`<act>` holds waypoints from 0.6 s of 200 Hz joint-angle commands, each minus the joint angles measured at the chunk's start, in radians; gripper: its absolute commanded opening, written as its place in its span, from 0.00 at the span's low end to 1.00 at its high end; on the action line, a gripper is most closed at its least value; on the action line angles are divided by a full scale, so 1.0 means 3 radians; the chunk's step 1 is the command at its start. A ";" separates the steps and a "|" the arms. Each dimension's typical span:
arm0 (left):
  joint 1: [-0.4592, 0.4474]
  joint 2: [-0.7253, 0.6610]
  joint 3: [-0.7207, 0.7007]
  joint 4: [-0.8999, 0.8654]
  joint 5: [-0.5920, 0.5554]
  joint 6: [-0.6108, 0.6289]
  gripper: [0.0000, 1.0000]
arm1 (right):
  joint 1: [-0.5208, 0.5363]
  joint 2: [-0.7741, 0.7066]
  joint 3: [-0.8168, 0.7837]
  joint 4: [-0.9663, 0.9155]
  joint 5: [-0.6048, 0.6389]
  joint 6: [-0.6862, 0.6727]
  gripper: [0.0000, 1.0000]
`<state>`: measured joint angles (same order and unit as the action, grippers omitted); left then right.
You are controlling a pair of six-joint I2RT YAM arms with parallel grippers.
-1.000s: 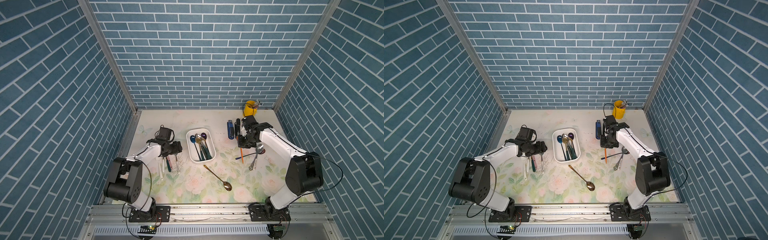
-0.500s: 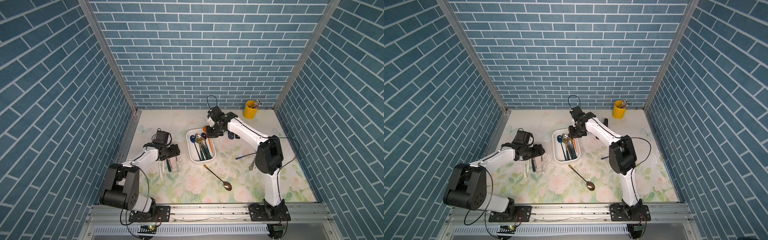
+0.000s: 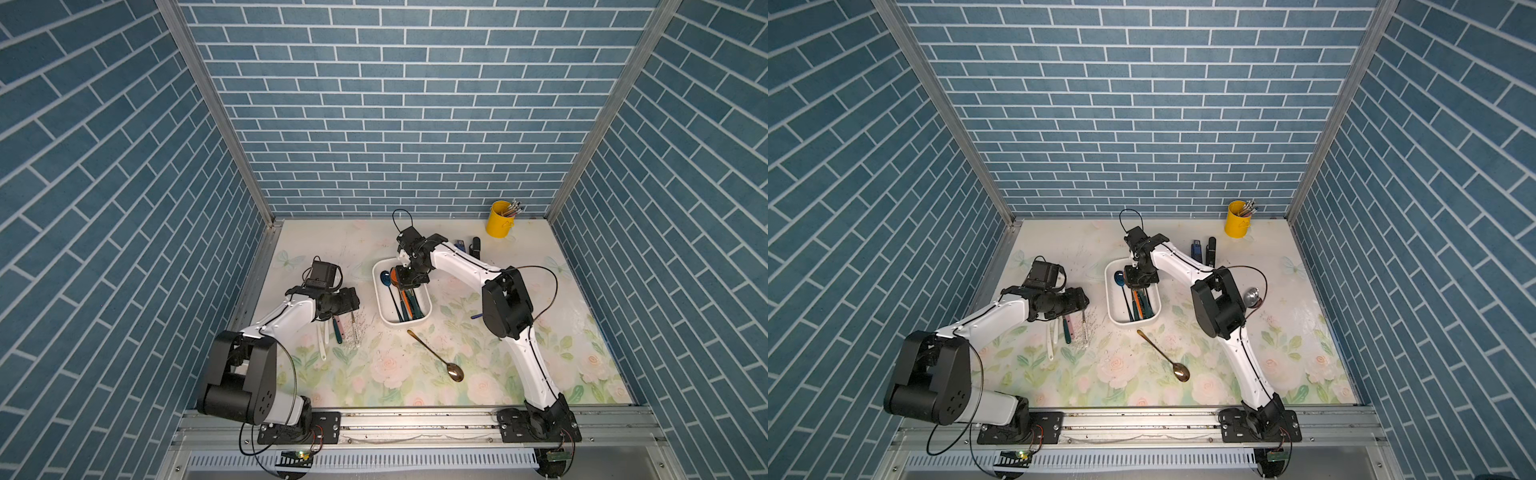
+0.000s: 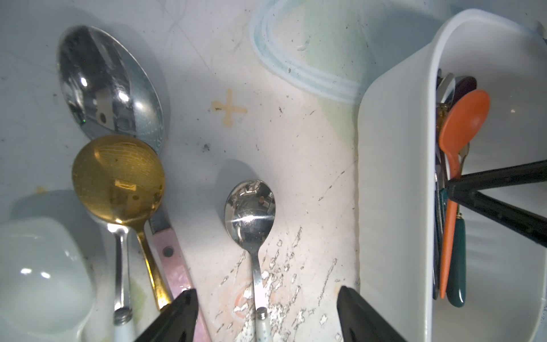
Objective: Put the spoon into the storage box
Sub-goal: Place the spoon in the storage box.
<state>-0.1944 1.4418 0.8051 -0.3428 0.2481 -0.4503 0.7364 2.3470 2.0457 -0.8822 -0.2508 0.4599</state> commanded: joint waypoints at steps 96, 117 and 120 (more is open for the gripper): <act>0.0011 -0.0179 0.0149 -0.0248 -0.0103 0.0076 0.80 | 0.0053 0.0039 0.0080 -0.0137 0.0164 0.0011 0.25; -0.0022 -0.0166 0.0197 -0.0248 -0.0106 0.0091 0.80 | 0.0053 -0.0030 0.0122 -0.0162 0.0202 0.0001 0.30; -0.0029 -0.0166 0.0207 -0.0248 -0.0104 0.0094 0.80 | 0.0054 -0.0038 0.0127 -0.0170 0.0205 -0.0003 0.31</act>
<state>-0.1951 1.3922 0.8337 -0.3882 0.2291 -0.4442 0.7502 2.3543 2.0499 -0.8928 -0.2207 0.4671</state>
